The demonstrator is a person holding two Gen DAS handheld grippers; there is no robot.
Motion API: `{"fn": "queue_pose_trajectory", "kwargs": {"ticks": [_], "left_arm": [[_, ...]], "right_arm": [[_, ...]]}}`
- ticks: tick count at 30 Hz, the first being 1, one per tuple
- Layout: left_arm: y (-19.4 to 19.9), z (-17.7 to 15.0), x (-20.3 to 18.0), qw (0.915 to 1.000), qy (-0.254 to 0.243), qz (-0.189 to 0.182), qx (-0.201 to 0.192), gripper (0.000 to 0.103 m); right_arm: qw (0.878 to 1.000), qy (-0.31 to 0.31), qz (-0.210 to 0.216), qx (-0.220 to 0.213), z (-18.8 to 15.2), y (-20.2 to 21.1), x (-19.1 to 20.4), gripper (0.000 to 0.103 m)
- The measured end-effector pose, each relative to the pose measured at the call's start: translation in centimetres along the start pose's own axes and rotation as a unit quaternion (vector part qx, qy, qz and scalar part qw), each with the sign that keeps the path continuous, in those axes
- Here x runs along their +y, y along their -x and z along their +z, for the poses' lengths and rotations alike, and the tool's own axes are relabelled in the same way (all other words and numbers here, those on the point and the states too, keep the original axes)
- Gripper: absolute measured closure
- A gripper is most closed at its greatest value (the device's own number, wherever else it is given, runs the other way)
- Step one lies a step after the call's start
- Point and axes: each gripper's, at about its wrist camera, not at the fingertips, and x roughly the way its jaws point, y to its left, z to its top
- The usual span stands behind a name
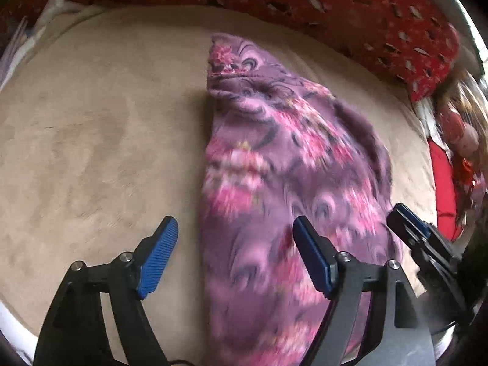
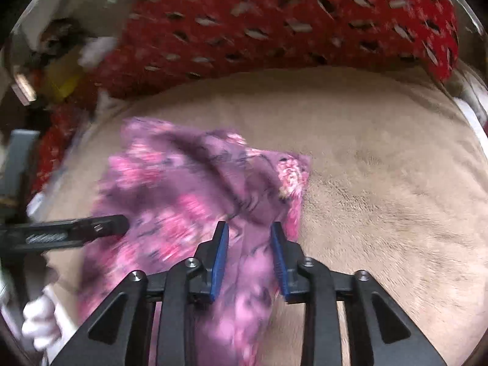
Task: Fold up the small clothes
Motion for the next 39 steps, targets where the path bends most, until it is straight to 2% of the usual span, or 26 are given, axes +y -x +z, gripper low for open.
{"fn": "queue_pose_trajectory", "kwargs": {"ticks": [2, 3, 5, 6, 7, 9, 12, 15, 16, 20, 22, 23, 24, 27, 29, 32, 39], "left_arm": [[0.7, -1.9, 0.3, 0.9998, -0.004, 0.013, -0.014, 0.024], [0.5, -3.0, 0.2, 0.9997, -0.006, 0.02, -0.012, 0.024], [-0.5, -4.4, -0.1, 0.9995, -0.012, 0.029, 0.001, 0.022], [-0.7, -5.0, -0.1, 0.9992, -0.012, 0.037, 0.002, 0.022], [-0.3, -5.4, -0.2, 0.999, -0.013, 0.042, -0.004, 0.022], [1.2, -6.2, -0.4, 0.9984, -0.022, 0.05, -0.015, 0.022], [2.3, -8.0, -0.5, 0.9965, -0.038, 0.068, -0.029, 0.022], [2.4, -9.7, -0.1, 0.9958, -0.042, 0.076, -0.029, 0.022], [2.8, -10.2, -0.2, 0.9957, -0.041, 0.077, -0.031, 0.022], [4.0, -11.4, -0.7, 0.9924, -0.056, 0.094, -0.056, 0.022], [4.8, -12.8, -0.6, 0.9908, -0.065, 0.099, -0.065, 0.022], [5.0, -13.3, -0.5, 0.9897, -0.069, 0.104, -0.07, 0.022], [5.4, -13.8, -0.3, 0.9882, -0.072, 0.111, -0.078, 0.022], [6.2, -14.9, 0.5, 0.9846, -0.08, 0.127, -0.09, 0.022], [6.8, -16.0, 1.2, 0.9831, -0.087, 0.131, -0.094, 0.022], [6.6, -16.1, 0.8, 0.9804, -0.093, 0.145, -0.095, 0.022], [6.7, -17.5, 1.0, 0.9834, -0.101, 0.135, -0.066, 0.022]], "right_arm": [[1.0, 0.025, 0.018, -0.004, -1.9, 1.3, 0.7, 0.068], [0.999, 0.033, 0.018, 0.0, -2.8, 1.3, 0.8, 0.062], [0.999, 0.045, -0.015, 0.023, -4.7, 0.1, 0.8, 0.057], [0.998, 0.038, -0.028, 0.029, -5.5, -0.2, 0.5, 0.051], [0.999, 0.026, -0.027, 0.025, -5.7, 0.0, 0.3, 0.048], [0.999, 0.001, -0.029, 0.022, -5.8, 1.5, 0.4, 0.047], [0.998, 0.032, -0.052, 0.017, -7.1, 2.7, 1.4, 0.046], [0.991, 0.04, -0.107, 0.065, -9.5, 1.5, 1.0, 0.046], [0.991, 0.033, -0.109, 0.07, -10.0, 1.6, 1.1, 0.045], [0.989, 0.028, -0.136, 0.057, -10.8, 3.5, 2.4, 0.041], [0.987, 0.022, -0.149, 0.054, -11.0, 4.6, 3.2, 0.035], [0.986, 0.015, -0.154, 0.057, -11.0, 5.0, 3.7, 0.027], [0.986, 0.009, -0.157, 0.054, -11.1, 5.5, 4.2, 0.023], [0.987, 0.014, -0.158, 0.034, -11.7, 7.0, 4.8, 0.022], [0.984, 0.025, -0.173, 0.023, -12.5, 7.8, 5.3, 0.02], [0.985, 0.025, -0.172, 0.019, -13.4, 8.6, 5.6, 0.02], [0.988, 0.009, -0.153, 0.018, -13.9, 9.2, 6.2, 0.02]]}}
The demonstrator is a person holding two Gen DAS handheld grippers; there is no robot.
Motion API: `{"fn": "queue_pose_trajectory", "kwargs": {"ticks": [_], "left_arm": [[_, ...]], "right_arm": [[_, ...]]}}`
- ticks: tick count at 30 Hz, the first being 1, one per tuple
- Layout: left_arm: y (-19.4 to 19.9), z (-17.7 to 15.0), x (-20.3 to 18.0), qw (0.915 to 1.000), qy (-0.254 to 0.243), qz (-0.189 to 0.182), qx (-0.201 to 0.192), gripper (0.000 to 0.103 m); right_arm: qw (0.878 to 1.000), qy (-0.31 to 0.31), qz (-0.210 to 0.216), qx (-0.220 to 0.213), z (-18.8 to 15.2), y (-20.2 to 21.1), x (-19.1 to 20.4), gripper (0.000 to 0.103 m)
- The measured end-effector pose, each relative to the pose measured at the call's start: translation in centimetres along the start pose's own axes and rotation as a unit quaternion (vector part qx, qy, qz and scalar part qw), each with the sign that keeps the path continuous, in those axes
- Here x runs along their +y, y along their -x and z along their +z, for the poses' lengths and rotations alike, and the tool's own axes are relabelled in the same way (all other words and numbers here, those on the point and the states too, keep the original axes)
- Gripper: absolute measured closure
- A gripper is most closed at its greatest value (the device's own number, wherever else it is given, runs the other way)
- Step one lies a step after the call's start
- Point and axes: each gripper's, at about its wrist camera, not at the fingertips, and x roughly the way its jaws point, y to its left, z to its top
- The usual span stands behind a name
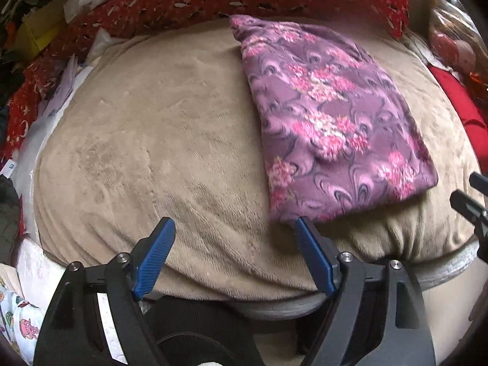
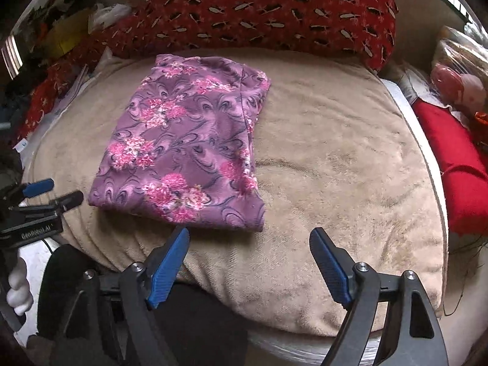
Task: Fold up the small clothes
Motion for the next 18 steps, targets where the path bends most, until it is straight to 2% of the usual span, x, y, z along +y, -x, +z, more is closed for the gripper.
{"fn": "queue_pose_trajectory", "kwargs": {"ticks": [8, 12, 18], "left_arm": [[-0.3, -0.6, -0.7, 0.9996, -0.006, -0.009, 0.026, 0.022], [0.0, -0.5, -1.0, 0.9997, -0.009, -0.004, 0.024, 0.022], [-0.1, -0.8, -1.8, 0.9993, -0.012, 0.016, 0.031, 0.022]], "right_arm": [[1.0, -0.027, 0.013, 0.002, -0.2, 0.0, -0.7, 0.02], [0.999, -0.041, 0.02, 0.006, -0.2, -0.3, -1.4, 0.02], [1.0, -0.03, -0.003, -0.001, -0.3, -0.3, -1.7, 0.02]]}}
